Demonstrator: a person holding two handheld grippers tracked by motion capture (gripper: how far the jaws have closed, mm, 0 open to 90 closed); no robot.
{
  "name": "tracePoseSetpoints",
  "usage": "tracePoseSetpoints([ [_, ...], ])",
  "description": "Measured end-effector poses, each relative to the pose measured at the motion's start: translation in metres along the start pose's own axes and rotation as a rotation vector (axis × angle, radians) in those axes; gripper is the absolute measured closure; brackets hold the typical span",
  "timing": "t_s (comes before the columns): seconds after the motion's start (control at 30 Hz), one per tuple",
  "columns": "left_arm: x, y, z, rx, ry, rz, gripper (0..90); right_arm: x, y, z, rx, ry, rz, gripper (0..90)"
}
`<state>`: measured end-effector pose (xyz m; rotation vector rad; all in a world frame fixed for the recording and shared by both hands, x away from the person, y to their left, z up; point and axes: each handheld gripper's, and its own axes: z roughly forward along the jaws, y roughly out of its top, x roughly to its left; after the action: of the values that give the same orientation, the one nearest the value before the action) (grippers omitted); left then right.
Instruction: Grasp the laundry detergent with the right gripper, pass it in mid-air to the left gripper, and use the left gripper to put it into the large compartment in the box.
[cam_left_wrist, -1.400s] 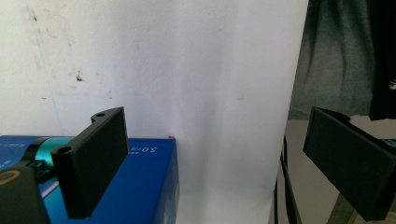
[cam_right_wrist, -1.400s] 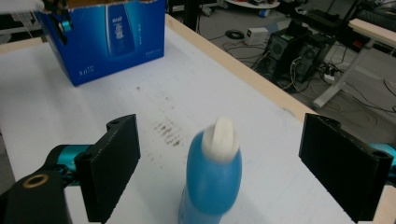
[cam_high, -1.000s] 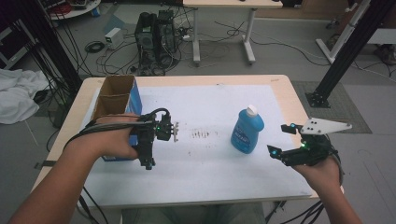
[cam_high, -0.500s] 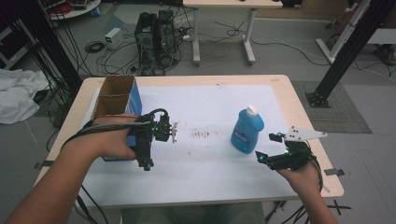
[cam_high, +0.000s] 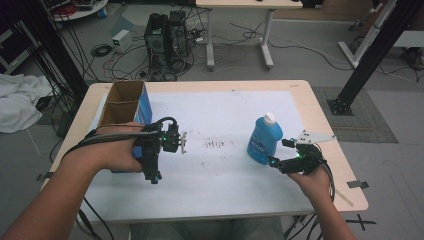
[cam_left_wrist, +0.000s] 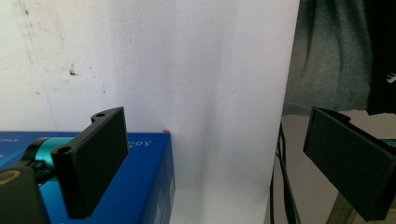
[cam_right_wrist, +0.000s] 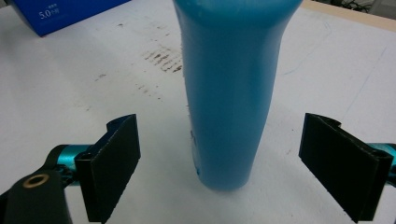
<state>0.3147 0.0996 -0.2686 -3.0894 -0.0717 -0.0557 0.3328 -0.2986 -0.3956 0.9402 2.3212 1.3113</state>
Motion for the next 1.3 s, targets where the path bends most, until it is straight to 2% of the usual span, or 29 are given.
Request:
tracePoseSetpoints([
  [0.17, 0.0, -0.001, 0.0, -0.002, -0.002, 0.001, 6.7, -0.004, 0.0, 0.009, 0.008, 0.004, 0.007, 11.6],
  [0.2, 0.0, -0.001, 0.001, -0.002, -0.001, 0.001, 6.7, -0.006, 0.0, 0.01, 0.008, 0.004, -0.008, 11.6],
  [0.23, 0.0, -0.001, 0.0, -0.002, 0.001, 0.003, 6.7, -0.005, 0.0, 0.012, 0.019, 0.005, 0.013, 11.6],
  [0.27, 0.001, -0.001, 0.001, -0.004, 0.006, 0.012, 6.7, -0.008, 0.0, 0.014, 0.016, 0.011, -0.01, 11.6],
  [0.3, 0.0, -0.001, 0.001, -0.005, 0.0, 0.003, 6.7, -0.01, -0.001, 0.016, 0.012, 0.007, -0.033, 11.6],
  [0.33, 0.001, 0.0, 0.001, -0.006, 0.005, 0.004, 6.7, -0.01, -0.001, 0.018, 0.005, 0.005, -0.02, 11.6],
  [0.4, 0.002, 0.0, 0.002, -0.002, -0.004, 0.005, 6.7, -0.011, -0.002, 0.022, 0.016, 0.001, -0.029, 11.6],
  [0.43, 0.002, 0.001, 0.003, -0.001, 0.001, 0.004, 6.7, -0.011, -0.002, 0.024, 0.018, 0.004, -0.018, 11.6],
  [0.47, 0.004, 0.001, 0.003, -0.002, 0.007, 0.022, 6.7, -0.012, -0.002, 0.026, 0.019, -0.001, -0.021, 11.6],
  [0.5, 0.003, 0.001, 0.004, -0.001, -0.002, 0.007, 6.7, -0.012, -0.002, 0.028, 0.018, -0.001, -0.021, 11.6],
  [0.57, 0.003, 0.002, 0.005, -0.002, -0.008, 0.009, 6.7, -0.01, -0.001, 0.03, 0.01, 0.013, 0.028, 11.6],
  [0.63, 0.003, 0.002, 0.005, -0.001, -0.006, 0.009, 6.7, -0.011, -0.002, 0.033, 0.003, 0.001, 0.02, 11.6],
  [0.83, 0.006, 0.003, 0.006, -0.001, -0.003, 0.016, 6.7, -0.012, -0.002, 0.042, 0.01, 0.013, 0.017, 11.6],
  [0.9, 0.006, 0.003, 0.006, 0.0, 0.002, 0.022, 6.7, -0.008, -0.002, 0.043, 0.044, 0.031, 0.08, 11.6],
  [0.93, 0.006, 0.003, 0.007, 0.0, -0.002, 0.025, 6.7, -0.009, -0.003, 0.044, 0.041, 0.026, 0.062, 11.6],
  [1.0, 0.005, 0.003, 0.007, 0.0, -0.015, 0.012, 6.7, -0.008, -0.002, 0.046, 0.047, 0.036, 0.095, 11.6],
  [1.03, 0.005, 0.003, 0.008, 0.001, -0.016, 0.012, 6.7, -0.008, -0.003, 0.047, 0.043, 0.033, 0.088, 11.6],
  [1.07, 0.005, 0.003, 0.008, 0.003, -0.025, 0.001, 6.7, -0.009, -0.003, 0.049, 0.033, 0.026, 0.058, 11.6],
  [1.1, 0.005, 0.003, 0.008, 0.004, -0.027, -0.002, 6.7, -0.008, -0.003, 0.05, 0.035, 0.037, 0.074, 11.6],
  [1.13, 0.006, 0.003, 0.008, 0.003, -0.01, 0.011, 6.7, -0.009, -0.003, 0.05, 0.028, 0.032, 0.055, 11.6],
  [1.23, 0.007, 0.004, 0.008, -0.004, -0.002, 0.017, 6.7, -0.009, -0.003, 0.051, -0.008, 0.02, 0.066, 11.6],
  [1.27, 0.006, 0.004, 0.009, 0.005, -0.019, 0.012, 6.7, -0.008, -0.002, 0.051, -0.005, 0.027, 0.094, 11.6],
  [1.3, 0.006, 0.004, 0.009, 0.003, -0.016, 0.01, 6.7, -0.006, -0.001, 0.05, -0.002, 0.031, 0.126, 11.6],
])
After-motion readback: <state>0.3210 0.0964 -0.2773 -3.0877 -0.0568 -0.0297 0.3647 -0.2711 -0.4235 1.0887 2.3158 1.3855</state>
